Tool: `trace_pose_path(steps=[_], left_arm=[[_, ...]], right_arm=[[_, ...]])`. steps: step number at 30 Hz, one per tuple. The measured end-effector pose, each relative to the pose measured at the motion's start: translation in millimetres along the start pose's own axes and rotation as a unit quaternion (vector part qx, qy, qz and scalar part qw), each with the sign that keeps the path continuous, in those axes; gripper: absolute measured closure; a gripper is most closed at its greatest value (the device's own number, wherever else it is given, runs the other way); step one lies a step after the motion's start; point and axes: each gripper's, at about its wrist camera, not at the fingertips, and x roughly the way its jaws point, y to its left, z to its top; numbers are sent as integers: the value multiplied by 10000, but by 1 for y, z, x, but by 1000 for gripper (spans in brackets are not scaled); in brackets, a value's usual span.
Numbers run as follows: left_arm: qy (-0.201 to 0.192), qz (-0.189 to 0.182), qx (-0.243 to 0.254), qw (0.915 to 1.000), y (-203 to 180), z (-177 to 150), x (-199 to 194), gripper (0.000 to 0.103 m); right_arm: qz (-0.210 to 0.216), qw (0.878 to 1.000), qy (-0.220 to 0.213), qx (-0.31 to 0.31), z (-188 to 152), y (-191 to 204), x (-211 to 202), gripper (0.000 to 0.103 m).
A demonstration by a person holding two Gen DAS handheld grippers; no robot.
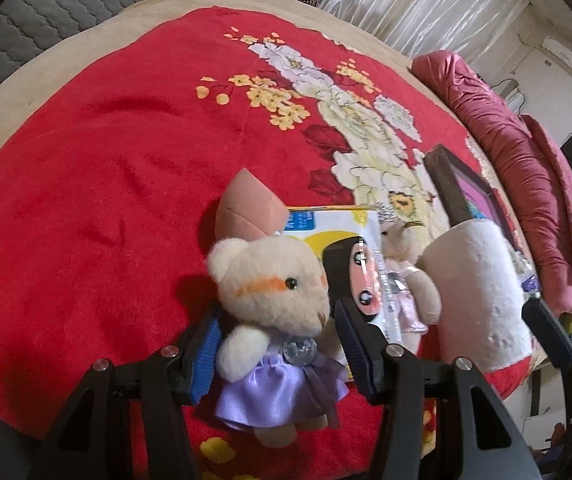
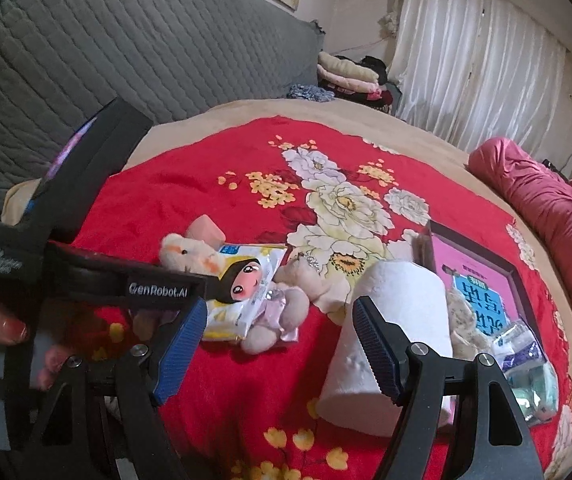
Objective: Organize soft objects
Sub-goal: 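Grasp the purple-dress teddy bear with the left tool while the right tool grasps the yellow wipes pack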
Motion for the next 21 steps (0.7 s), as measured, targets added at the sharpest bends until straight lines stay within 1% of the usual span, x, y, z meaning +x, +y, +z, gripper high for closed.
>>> trace_pose_path(steps=[4, 7, 9, 11, 16, 21], left_arm=[[75, -71, -21, 9999, 6, 1, 4, 52], [68, -73, -22, 9999, 9, 1, 3, 59], [73, -86, -46, 9999, 12, 2, 1, 65], [79, -132, -73, 9999, 14, 2, -1, 66], [-19, -100, -88, 9999, 22, 0, -13, 67], [-239, 2, -233, 9994, 39, -2, -37, 67]], right_arm=[[-23, 10000, 82, 45, 7, 1, 14, 26], [-29, 9998, 158, 82, 11, 1, 25, 26], [-37, 9998, 202, 62, 13, 2, 31, 26], [-42, 9996, 258, 60, 14, 3, 37, 26], [-43, 9991, 416, 117, 17, 7, 51, 26], [-4, 9986, 531, 81, 23, 13, 63, 26]])
